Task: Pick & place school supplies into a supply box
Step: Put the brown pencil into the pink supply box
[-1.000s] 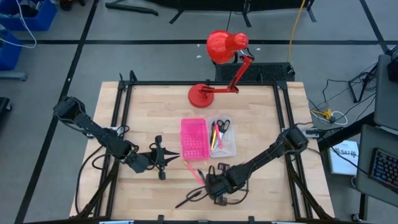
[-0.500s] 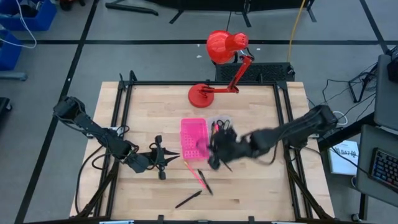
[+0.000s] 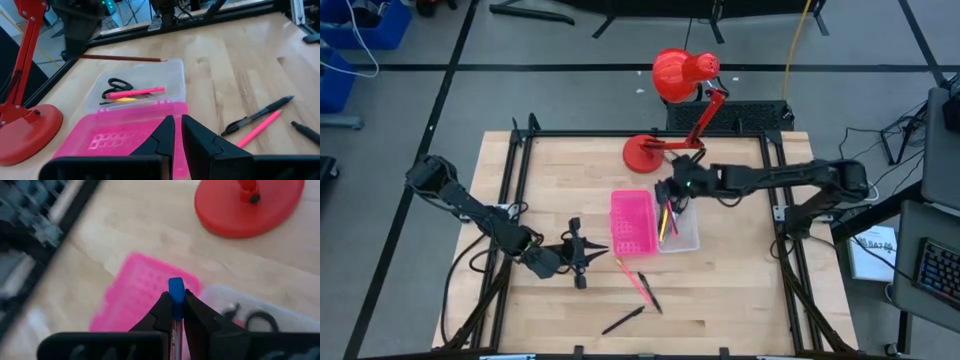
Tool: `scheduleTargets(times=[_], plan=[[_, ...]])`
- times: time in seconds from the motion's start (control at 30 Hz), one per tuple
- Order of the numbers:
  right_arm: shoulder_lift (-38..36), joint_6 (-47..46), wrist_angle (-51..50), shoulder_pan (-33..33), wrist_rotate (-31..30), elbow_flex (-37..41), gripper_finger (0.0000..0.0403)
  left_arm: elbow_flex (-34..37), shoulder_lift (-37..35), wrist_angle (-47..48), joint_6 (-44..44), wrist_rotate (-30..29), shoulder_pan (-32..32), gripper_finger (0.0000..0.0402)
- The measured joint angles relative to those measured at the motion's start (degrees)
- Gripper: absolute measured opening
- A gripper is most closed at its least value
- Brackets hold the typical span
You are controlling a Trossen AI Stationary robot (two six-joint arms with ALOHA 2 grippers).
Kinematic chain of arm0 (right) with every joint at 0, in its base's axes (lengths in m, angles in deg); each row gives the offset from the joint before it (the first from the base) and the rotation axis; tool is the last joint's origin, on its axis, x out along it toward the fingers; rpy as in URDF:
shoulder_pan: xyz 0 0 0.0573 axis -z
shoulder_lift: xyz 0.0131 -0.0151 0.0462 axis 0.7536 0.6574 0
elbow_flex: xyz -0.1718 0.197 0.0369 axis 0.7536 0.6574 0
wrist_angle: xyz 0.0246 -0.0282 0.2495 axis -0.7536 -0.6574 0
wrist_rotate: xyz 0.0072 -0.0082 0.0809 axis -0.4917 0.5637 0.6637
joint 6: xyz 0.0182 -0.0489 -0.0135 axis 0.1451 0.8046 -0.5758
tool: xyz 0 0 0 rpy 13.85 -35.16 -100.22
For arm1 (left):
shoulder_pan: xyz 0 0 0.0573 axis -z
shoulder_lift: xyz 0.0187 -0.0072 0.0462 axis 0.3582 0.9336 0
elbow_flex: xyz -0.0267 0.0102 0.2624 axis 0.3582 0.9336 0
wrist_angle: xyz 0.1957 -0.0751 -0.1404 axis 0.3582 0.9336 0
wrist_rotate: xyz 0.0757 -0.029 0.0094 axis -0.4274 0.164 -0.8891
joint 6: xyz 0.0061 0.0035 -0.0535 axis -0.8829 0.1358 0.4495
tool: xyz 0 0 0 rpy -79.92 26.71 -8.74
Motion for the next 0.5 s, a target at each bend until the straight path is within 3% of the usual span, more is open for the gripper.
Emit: scheduleTargets(times=[0.13, 0.5], plan=[[0.0, -0.7, 6.6, 2.9, 4.0, 6.4, 0.0018, 0.0, 0.0, 1.0, 0.0, 0.0, 0.0, 0.0042], [-0.2, -3.2, 7.4, 2.5, 4.0, 11.8, 0.0018, 0.0, 0.0, 1.0, -0.2, -0.6, 0.0, 0.0042]])
